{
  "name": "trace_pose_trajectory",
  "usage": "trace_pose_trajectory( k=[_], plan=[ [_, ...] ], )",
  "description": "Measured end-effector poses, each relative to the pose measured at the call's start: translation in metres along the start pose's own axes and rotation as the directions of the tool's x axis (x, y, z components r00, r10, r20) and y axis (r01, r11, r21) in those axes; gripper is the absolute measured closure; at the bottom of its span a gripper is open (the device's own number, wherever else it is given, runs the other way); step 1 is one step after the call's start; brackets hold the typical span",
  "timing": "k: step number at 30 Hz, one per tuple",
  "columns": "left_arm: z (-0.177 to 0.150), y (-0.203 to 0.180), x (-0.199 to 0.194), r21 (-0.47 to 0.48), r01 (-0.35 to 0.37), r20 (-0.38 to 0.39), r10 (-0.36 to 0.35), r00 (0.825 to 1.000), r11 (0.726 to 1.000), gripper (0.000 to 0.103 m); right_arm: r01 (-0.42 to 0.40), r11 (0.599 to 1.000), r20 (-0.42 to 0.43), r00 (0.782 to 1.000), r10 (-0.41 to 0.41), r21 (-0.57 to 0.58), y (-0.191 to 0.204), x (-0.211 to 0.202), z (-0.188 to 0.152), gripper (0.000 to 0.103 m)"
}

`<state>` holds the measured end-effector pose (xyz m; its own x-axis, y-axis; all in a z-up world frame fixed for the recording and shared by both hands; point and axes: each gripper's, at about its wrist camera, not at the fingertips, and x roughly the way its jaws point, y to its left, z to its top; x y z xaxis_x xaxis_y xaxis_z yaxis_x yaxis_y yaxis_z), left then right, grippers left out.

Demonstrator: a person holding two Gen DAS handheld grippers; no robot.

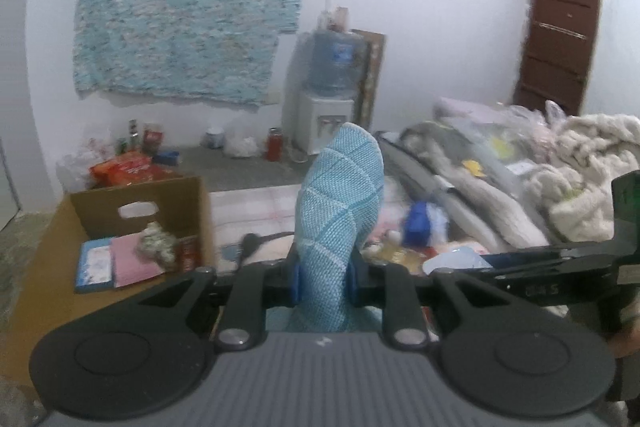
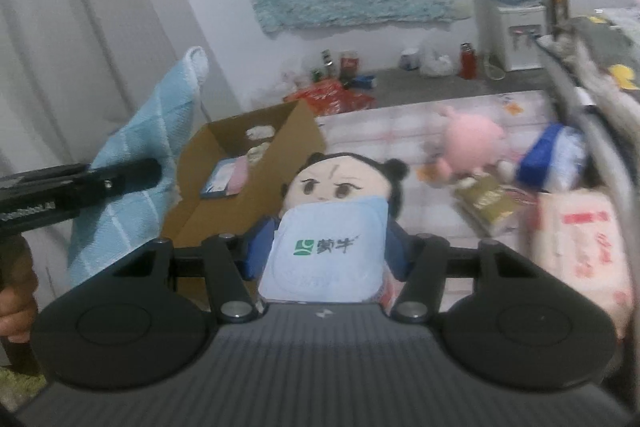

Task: Organize soft objects
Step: 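Carry the towel in the left tool and lid in the right tool to the box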

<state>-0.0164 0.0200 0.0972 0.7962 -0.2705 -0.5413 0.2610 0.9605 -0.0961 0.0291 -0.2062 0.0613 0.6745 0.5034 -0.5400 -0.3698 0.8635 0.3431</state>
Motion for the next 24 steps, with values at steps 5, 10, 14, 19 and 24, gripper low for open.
trace_pose_trajectory(
  k=[5,10,14,19,24],
  plan=[
    [0.001,0.035,-0.005,-0.059,-0.073,-0.004,0.073,0.997,0.996,0.081,-0.039,0.999,-0.033,0.999,0.039,-0.011,0.017,0.032,0.012,0.047],
    [0.008,0.084,-0.017,-0.119,-0.166,0.008,0.168,0.986,0.979,0.081,-0.099,0.992,0.008,0.995,0.1,-0.075,0.051,0.047,0.04,0.047],
    [0.013,0.122,-0.021,-0.132,-0.244,0.005,0.247,0.969,0.961,0.081,-0.163,0.979,0.01,0.986,0.165,-0.123,0.086,0.066,0.068,0.047],
    [0.009,0.171,-0.005,-0.147,-0.32,-0.054,0.315,0.947,0.936,0.081,-0.261,0.957,-0.052,0.965,0.256,-0.128,0.13,0.108,0.097,0.047],
    [0.006,0.212,0.029,-0.118,-0.36,-0.135,0.344,0.929,0.926,0.081,-0.324,0.944,-0.163,0.937,0.309,-0.068,0.173,0.177,0.115,0.047]
  ],
)
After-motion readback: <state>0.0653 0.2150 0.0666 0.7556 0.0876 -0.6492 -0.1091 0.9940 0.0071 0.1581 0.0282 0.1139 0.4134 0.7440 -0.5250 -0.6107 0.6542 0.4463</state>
